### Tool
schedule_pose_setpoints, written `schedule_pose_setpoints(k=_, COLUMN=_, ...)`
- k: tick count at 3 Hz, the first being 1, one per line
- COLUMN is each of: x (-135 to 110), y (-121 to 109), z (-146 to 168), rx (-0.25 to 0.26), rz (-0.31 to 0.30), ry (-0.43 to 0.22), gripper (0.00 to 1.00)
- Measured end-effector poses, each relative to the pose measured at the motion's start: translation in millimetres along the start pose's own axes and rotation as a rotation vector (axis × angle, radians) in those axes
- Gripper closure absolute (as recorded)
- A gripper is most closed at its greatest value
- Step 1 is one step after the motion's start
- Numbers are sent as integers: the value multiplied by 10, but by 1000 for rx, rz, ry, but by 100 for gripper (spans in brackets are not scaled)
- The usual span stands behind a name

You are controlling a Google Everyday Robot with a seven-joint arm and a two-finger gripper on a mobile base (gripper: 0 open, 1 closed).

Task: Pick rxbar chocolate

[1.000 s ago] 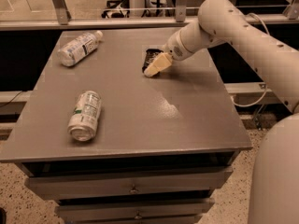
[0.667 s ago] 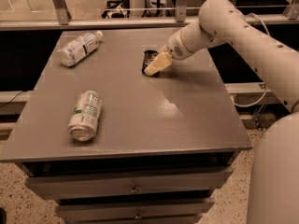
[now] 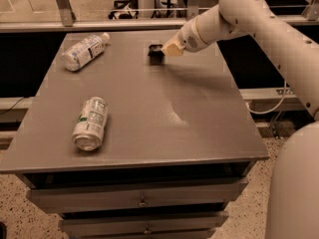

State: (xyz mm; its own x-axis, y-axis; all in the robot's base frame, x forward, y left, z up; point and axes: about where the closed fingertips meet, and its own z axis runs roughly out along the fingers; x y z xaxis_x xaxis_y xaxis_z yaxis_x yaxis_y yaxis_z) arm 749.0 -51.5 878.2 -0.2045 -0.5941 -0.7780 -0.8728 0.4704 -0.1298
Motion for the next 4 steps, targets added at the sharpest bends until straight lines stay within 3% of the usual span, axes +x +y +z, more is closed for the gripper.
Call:
schedule_pose_setpoints(k=2, x=-606, y=131, z=-381, rx=-18, rz=-114, ry=-120, gripper=100)
schedule_pose_setpoints(k=4, x=-1042, y=188, z=-933, rx=19, rz=-220, ry=-203, gripper=100)
